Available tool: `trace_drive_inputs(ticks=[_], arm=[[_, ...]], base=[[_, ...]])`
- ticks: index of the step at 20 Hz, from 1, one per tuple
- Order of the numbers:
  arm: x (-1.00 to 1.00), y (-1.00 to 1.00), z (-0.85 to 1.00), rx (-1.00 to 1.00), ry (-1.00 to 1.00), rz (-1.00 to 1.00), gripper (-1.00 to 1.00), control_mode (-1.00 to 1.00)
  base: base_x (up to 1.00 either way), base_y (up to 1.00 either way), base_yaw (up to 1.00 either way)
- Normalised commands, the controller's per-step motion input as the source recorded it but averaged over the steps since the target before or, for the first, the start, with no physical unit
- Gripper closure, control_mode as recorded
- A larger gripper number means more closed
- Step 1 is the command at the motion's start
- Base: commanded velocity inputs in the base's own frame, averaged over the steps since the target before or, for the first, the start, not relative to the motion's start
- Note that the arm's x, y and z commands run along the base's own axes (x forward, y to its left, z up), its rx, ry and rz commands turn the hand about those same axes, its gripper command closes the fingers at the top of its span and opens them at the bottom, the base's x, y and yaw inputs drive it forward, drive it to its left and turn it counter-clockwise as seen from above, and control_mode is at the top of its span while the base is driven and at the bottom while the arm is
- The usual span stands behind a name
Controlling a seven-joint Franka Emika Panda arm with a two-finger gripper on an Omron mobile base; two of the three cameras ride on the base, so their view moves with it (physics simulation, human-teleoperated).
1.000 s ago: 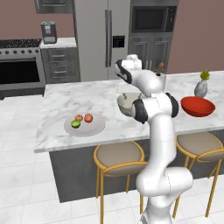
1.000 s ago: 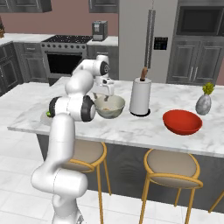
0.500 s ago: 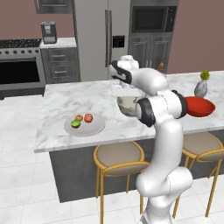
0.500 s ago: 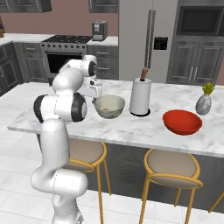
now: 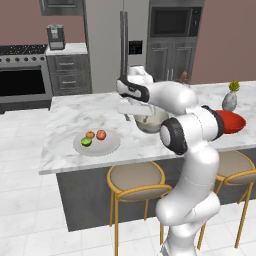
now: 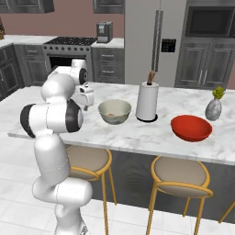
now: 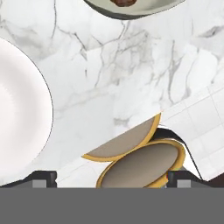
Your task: Take the fruits from the plate on the dining counter and place two fruits in each bowl.
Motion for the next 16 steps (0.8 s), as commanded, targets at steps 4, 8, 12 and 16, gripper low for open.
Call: trace_drive_inputs(ticks=[4,8,12,16], arm=[[0.02,0.49,0.00,-0.01,-0.16,0.04,-1.00,-1.00],[0.16,0.33,0.00,0.00,-0.02,0.07,-1.00,-1.00],[0.00,0.54,0.00,0.00,0.00,0.02,-1.00,-1.00],[0.00,0.57,0.00,0.00,0.00,0.06,-1.00,-1.00]], base=[[0.00,0.00,0.00],[0.00,0.00,0.00],[0.00,0.00,0.00],[0.00,0.00,0.00]])
